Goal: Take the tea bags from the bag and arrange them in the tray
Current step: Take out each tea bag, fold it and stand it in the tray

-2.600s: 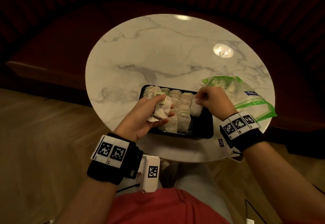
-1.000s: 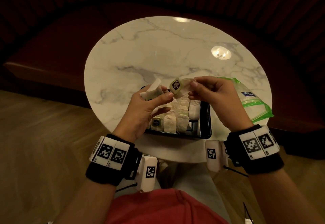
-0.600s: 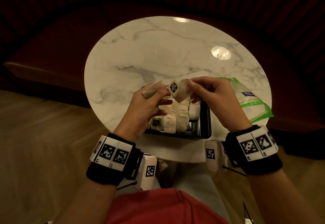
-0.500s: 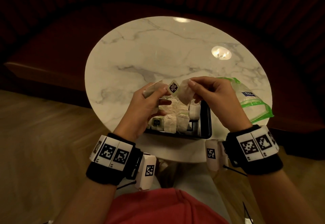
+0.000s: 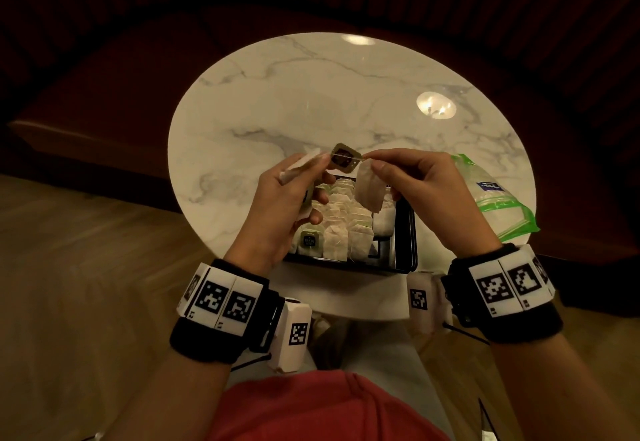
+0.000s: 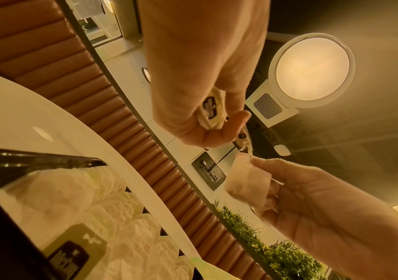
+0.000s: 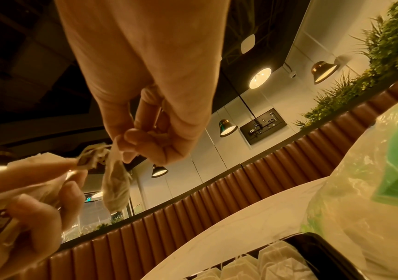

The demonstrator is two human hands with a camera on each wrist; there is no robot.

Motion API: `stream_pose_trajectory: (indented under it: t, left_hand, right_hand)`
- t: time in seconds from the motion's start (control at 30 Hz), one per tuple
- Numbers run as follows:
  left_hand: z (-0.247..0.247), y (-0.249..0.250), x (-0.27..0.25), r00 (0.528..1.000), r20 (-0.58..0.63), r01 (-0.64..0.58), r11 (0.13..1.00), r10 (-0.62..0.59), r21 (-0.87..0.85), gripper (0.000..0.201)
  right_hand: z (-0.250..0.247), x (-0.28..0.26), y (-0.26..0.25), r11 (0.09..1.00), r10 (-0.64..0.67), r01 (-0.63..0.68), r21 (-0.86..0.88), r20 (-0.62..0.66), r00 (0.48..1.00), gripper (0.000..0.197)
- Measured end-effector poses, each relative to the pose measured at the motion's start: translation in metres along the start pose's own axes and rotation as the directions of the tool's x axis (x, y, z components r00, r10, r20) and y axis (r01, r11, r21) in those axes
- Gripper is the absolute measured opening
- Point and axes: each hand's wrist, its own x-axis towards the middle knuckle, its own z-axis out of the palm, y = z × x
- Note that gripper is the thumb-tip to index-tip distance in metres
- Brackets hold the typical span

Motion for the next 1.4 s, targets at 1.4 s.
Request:
stream_pose_trajectory:
  t: [1.4]
  left_hand:
    - [0.007,-0.013,0.000,0.987,0.037,0.159,0.976,-0.156,-0.151,0.016]
  right_hand:
    - [-0.001,0.001,0.014,0.953,0.065,-0.078,0.294,0.054,0.996,0.011]
